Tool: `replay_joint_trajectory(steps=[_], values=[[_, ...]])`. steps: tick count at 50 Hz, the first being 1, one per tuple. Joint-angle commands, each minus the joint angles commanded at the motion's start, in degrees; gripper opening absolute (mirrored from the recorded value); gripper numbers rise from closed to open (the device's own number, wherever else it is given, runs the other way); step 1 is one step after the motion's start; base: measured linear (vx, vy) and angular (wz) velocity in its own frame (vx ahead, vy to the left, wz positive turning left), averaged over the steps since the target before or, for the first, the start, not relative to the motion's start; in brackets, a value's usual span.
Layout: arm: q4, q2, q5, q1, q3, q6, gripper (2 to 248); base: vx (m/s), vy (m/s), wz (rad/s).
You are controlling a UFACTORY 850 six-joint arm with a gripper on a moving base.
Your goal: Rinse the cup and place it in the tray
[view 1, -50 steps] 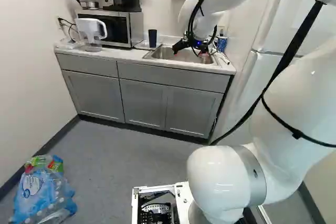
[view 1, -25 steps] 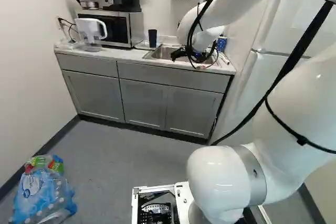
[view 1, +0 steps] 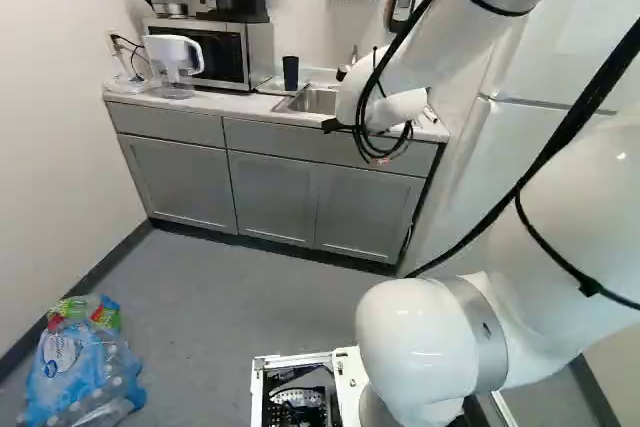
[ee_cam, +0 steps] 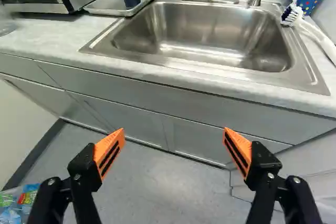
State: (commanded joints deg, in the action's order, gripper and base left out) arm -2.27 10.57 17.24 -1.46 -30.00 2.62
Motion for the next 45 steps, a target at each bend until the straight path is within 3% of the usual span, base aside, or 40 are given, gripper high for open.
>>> replay_joint_trajectory(steps=[26, 45], values=[[1.02, 2.45, 14.77, 0.66, 11.27, -1.18, 247, 0.000, 0.000, 0.000], [1.57, 3.77, 22.73, 1.01, 17.35, -1.82, 247, 0.000, 0.000, 0.000]])
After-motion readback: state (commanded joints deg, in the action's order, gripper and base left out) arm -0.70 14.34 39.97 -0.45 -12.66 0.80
